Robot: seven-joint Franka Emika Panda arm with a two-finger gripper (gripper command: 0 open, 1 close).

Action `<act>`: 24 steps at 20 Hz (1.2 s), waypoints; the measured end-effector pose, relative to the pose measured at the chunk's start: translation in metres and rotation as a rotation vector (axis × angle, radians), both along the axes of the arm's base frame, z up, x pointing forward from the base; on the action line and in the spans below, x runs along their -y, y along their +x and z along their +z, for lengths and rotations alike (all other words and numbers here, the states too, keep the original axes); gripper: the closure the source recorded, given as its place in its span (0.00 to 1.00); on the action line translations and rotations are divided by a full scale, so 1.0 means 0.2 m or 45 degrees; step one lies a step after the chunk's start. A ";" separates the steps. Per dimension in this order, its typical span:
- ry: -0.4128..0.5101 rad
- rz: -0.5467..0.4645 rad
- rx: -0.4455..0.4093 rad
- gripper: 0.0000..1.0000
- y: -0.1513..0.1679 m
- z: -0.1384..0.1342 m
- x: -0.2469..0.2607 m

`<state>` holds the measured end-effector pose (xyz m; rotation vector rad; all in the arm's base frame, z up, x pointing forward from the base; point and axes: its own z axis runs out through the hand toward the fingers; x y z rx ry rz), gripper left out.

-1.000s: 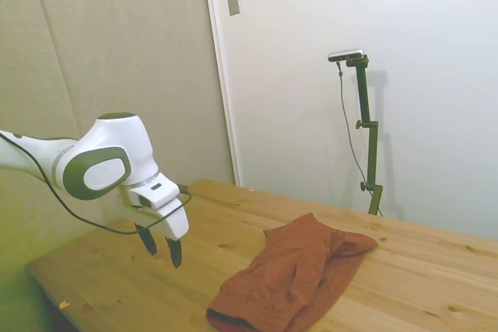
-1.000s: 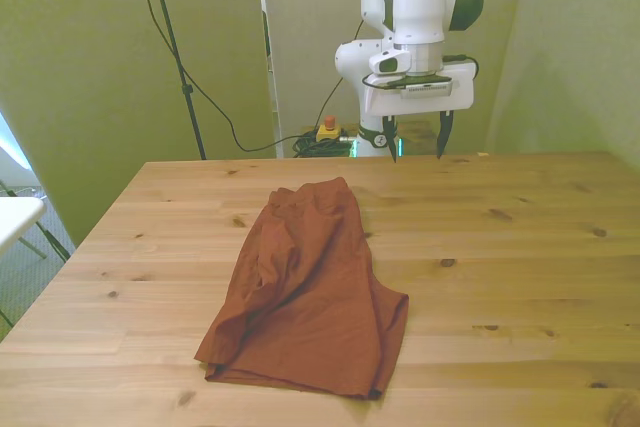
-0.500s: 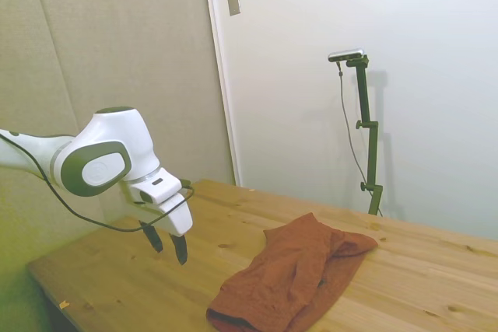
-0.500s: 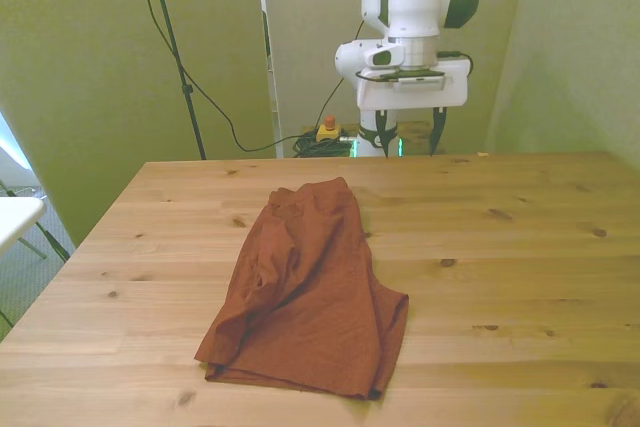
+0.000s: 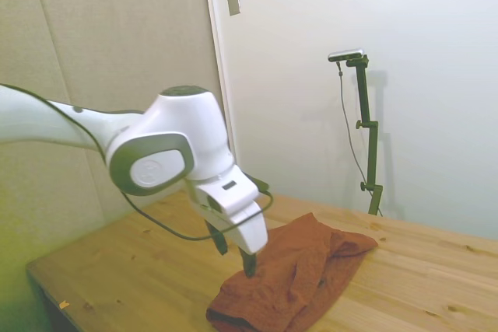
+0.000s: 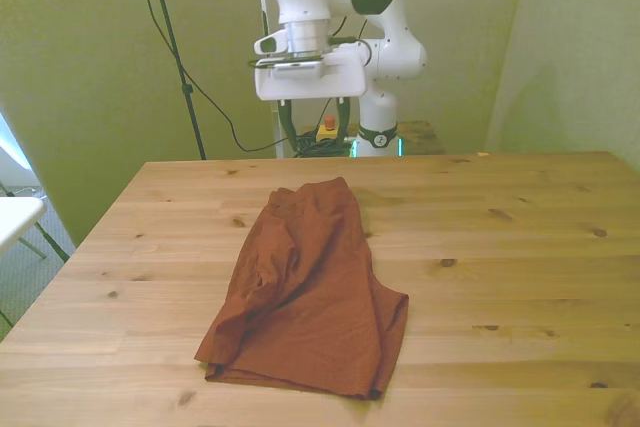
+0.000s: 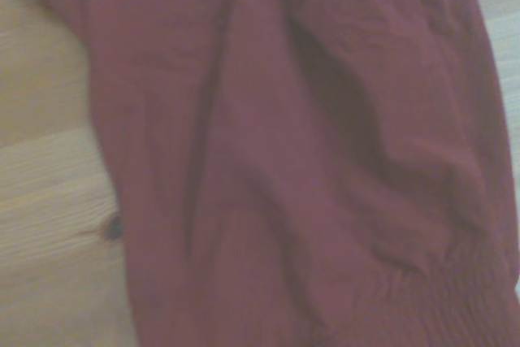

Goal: Unfold the shorts

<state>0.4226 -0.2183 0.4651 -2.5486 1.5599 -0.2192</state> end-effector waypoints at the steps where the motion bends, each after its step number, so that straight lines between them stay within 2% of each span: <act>1: 0.026 -0.011 -0.017 0.00 0.02 -0.03 0.06; 6: 0.179 0.009 -0.094 0.00 0.04 -0.17 0.27; 11: 0.253 -0.002 -0.149 0.00 0.04 -0.34 0.42; 17: 0.378 0.023 -0.153 0.00 0.07 -0.44 0.52; 21: 0.480 0.097 -0.130 0.00 0.10 -0.48 0.51; 22: 0.491 0.110 -0.136 1.00 0.11 -0.50 0.50; 24: 0.498 0.132 -0.149 1.00 0.14 -0.53 0.49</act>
